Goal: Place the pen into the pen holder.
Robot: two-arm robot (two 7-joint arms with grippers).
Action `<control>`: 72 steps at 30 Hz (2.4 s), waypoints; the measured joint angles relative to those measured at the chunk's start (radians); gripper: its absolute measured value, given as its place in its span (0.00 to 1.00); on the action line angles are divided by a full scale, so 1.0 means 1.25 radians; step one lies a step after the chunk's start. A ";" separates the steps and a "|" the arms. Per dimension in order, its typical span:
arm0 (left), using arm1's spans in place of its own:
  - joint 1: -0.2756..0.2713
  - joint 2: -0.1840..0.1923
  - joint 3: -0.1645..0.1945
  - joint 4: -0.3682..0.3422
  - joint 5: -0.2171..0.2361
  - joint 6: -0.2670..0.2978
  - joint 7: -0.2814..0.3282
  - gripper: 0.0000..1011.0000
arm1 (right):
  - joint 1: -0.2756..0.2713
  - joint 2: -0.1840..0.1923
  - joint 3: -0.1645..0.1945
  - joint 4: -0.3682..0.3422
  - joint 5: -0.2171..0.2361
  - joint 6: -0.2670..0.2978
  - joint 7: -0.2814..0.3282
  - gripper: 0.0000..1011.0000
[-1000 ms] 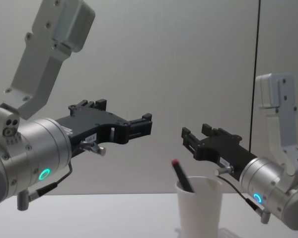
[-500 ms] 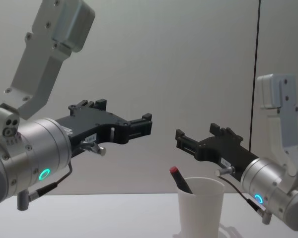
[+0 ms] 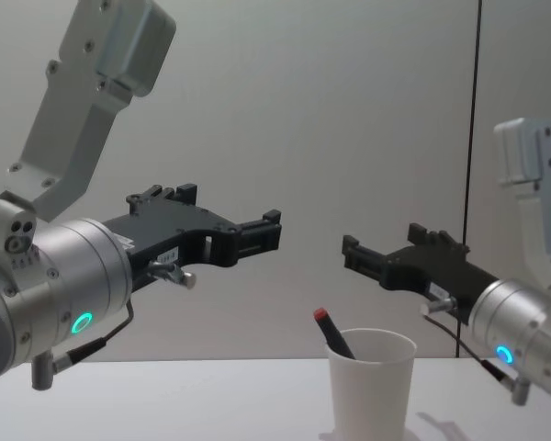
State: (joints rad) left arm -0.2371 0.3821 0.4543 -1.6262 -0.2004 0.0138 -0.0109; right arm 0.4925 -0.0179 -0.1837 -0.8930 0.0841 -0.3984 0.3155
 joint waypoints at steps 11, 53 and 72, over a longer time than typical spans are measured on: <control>0.000 0.000 0.000 0.000 0.000 0.000 0.000 0.99 | -0.039 0.029 0.023 -0.096 -0.012 0.093 0.002 0.99; 0.000 0.000 0.000 0.000 0.000 0.000 0.000 0.99 | -0.095 0.129 0.105 -0.229 -0.088 0.187 0.052 0.99; 0.000 0.000 0.000 0.000 0.000 0.000 0.000 0.99 | -0.112 0.154 0.118 -0.241 -0.114 0.223 0.082 0.99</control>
State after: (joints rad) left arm -0.2371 0.3821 0.4542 -1.6262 -0.2004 0.0139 -0.0109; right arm 0.3527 0.1746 -0.0365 -1.1937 -0.0584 -0.1195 0.4180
